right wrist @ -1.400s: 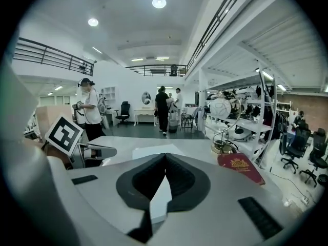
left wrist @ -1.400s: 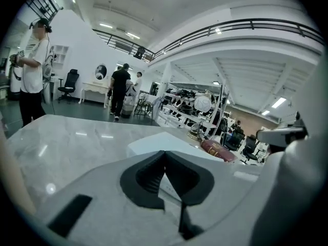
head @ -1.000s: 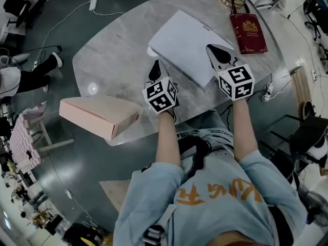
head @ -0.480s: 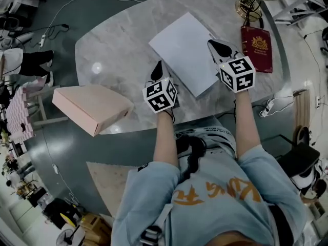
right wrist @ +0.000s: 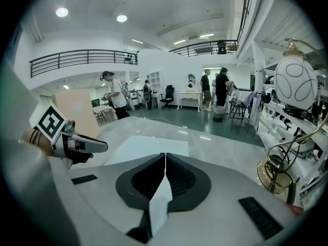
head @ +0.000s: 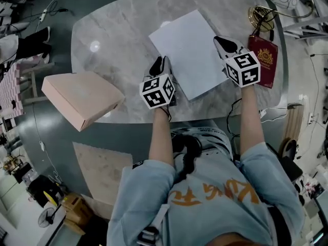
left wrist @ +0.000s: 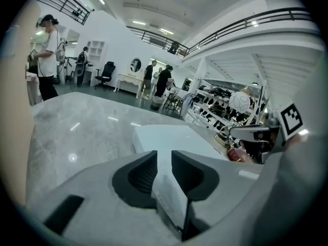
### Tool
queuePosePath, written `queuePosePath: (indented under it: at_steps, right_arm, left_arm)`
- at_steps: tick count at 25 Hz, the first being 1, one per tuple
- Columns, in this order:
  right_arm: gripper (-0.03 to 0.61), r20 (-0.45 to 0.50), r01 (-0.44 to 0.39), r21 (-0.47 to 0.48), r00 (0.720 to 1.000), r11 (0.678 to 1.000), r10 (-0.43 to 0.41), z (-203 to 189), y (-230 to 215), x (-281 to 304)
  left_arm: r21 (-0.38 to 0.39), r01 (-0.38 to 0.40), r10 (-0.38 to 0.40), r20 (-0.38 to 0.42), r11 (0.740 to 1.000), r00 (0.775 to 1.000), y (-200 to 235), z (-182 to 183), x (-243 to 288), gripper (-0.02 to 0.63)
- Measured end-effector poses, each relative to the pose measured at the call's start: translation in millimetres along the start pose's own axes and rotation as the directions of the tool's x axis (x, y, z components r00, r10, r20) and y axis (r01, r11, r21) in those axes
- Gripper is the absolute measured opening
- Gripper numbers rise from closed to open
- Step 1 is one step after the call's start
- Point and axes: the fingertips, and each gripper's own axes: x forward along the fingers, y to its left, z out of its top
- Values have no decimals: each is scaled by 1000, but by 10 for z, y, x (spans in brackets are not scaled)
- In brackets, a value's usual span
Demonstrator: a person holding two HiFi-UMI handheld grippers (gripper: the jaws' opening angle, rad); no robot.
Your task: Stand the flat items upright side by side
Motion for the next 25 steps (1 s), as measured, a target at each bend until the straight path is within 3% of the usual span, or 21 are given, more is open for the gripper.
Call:
queuePosePath:
  at_steps: [6,14,18,25]
  right_arm:
    - [104,-99,-129,-30,987,991,125,-117,-65,262]
    - [311,-248,-263,6,934,965,256,-368,-44,544]
    - [407,-321,-309,57,895,949,310,-512,-100,631]
    - [436,-378,-384,158,828,910,415,-701,-85,762]
  left_arm:
    - [-72,-4,0,-52,997,999,32,-169,77,213]
    - [-213,37,-68,-138,976,988,32,-399,185,351]
    - [-238,57,-101,-178,970,979,-37,-463,256,376]
    - [-258,76,-134,-218,963,967,-72,-475,321,376]
